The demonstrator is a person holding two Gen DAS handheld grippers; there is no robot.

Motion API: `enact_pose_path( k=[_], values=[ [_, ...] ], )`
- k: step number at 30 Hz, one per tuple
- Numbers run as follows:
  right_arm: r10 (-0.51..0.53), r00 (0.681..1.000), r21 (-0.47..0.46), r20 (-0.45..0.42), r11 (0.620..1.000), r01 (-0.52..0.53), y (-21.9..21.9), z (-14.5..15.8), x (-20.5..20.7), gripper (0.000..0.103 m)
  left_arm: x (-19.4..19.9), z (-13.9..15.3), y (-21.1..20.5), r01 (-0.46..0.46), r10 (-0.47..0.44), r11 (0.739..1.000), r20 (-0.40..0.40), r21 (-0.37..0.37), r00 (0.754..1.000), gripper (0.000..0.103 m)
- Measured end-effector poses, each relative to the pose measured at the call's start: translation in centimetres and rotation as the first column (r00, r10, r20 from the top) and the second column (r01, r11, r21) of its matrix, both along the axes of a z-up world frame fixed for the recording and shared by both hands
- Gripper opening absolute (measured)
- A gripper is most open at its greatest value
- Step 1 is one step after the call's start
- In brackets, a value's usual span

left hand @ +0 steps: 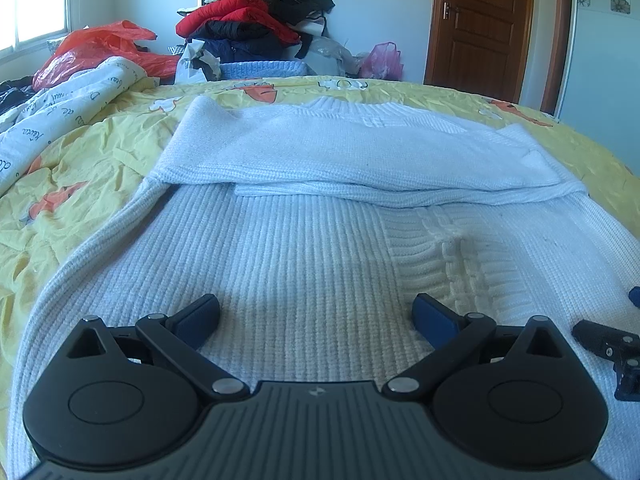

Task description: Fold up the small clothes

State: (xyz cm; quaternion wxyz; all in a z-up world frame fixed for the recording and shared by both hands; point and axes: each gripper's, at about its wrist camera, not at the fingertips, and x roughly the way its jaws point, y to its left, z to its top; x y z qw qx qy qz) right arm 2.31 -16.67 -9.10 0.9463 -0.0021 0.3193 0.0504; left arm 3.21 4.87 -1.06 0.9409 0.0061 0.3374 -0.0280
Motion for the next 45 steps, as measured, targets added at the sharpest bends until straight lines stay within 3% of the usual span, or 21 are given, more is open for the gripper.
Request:
enact_pose_path(
  k=[22,32,45],
  values=[
    [0.004,1.0,-0.001,0.002,1.0,-0.004,0.1,-0.1,-1.1,0.101,-0.1,0.0,0.1,0.0,0.0,1.0,0.0,0.0,1.0,0.103],
    [0.005,1.0,0.001,0.002,1.0,-0.005,0.2,-0.2,-1.1,0.101,-0.9,0.2,-0.8,-0.045,0.045,0.998,0.003,0.044,0.999,0.103],
    [0.004,1.0,0.004,0.003,1.0,-0.004,0.2,-0.1,-1.2,0.101,-6.3,-0.1,-0.5,-0.046,0.045,0.999,0.01,0.028,0.999,0.103]
  ],
)
